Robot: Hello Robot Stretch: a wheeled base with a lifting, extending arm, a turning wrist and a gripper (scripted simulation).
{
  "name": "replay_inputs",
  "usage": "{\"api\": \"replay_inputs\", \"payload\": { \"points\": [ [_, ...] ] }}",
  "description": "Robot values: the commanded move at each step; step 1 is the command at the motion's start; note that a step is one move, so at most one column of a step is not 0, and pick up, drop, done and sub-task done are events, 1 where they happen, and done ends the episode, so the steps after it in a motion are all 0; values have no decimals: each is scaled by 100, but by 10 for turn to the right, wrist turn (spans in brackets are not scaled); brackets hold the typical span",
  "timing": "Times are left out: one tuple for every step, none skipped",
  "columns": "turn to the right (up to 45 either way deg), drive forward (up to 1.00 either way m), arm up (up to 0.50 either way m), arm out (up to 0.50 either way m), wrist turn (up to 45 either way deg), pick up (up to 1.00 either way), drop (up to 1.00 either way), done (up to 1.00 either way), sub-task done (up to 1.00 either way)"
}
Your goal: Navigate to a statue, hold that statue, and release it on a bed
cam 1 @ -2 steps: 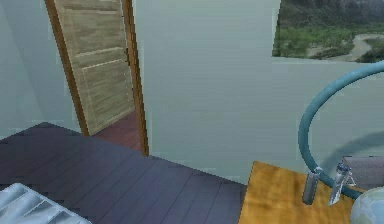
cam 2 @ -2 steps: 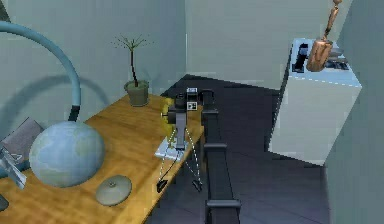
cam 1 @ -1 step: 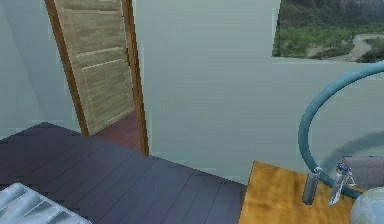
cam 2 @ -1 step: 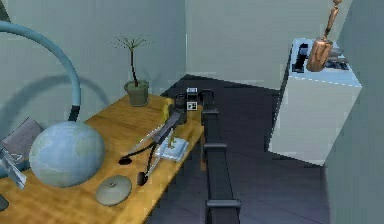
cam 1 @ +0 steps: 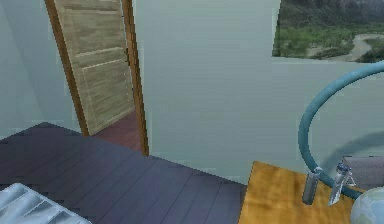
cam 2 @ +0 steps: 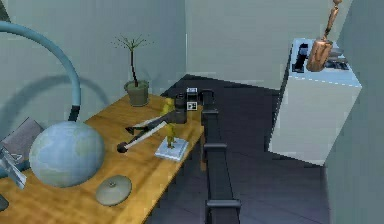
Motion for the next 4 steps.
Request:
{"api": "replay_inputs", "payload": {
  "points": [
    [0,0,0,0,450,0,0,0,0],
    [0,0,0,0,360,0,0,0,0],
    [0,0,-30,0,0,0,0,0,0],
    [0,0,0,0,0,100,0,0,0]
  ]
}}
